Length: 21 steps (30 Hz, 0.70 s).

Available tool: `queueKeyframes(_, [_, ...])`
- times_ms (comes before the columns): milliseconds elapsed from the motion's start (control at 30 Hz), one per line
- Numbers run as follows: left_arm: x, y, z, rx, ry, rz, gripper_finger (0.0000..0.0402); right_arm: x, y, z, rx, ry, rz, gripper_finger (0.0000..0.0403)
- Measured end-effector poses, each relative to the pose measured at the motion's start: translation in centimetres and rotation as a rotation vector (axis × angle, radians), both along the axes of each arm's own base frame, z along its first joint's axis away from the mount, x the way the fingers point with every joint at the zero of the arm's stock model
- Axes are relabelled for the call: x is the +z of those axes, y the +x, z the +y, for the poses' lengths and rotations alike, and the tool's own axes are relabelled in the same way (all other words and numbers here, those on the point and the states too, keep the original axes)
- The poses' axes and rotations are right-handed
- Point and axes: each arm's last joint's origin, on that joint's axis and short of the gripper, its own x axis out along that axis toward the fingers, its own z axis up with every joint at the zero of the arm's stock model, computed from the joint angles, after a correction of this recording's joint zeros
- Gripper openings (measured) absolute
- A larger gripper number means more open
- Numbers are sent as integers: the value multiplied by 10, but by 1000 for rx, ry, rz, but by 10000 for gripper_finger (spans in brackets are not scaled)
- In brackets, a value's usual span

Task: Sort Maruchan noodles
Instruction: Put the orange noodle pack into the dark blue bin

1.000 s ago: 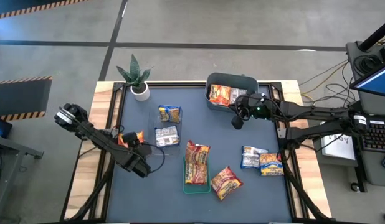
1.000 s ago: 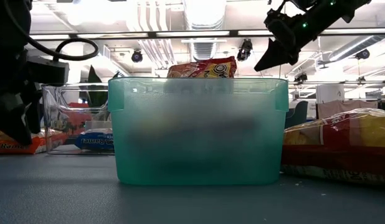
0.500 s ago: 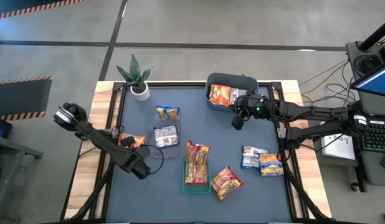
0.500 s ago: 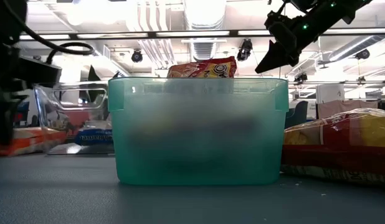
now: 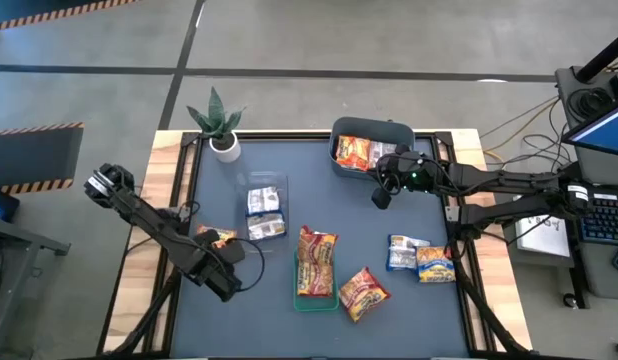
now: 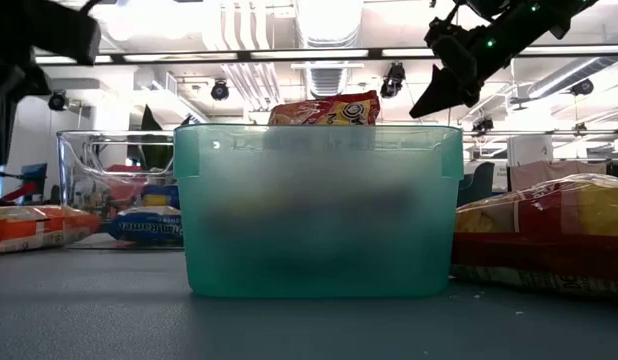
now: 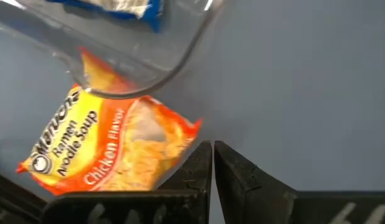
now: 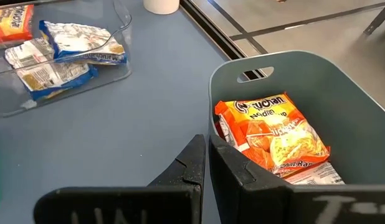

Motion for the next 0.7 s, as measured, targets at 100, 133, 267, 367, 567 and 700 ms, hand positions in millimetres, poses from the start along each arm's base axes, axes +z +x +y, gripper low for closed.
queueKeyframes(100, [9,4,-6,-8,-35,-23,0,0,0,1,17,10,-2,12])
queueKeyframes(133, [11,4,-7,-10,-35,-25,0,0,0,1,19,10,-2,12])
queueKeyframes(267, [11,-1,-1,63,56,-26,0,0,0,1,23,7,-1,12])
queueKeyframes(367, [1,-7,5,127,108,1,0,0,0,2,26,8,2,12])
queueKeyframes(567, [-30,-23,18,234,170,55,0,-1,1,4,34,8,3,12])
queueKeyframes(700, [-43,-26,17,243,113,51,0,-1,1,4,32,10,2,12])
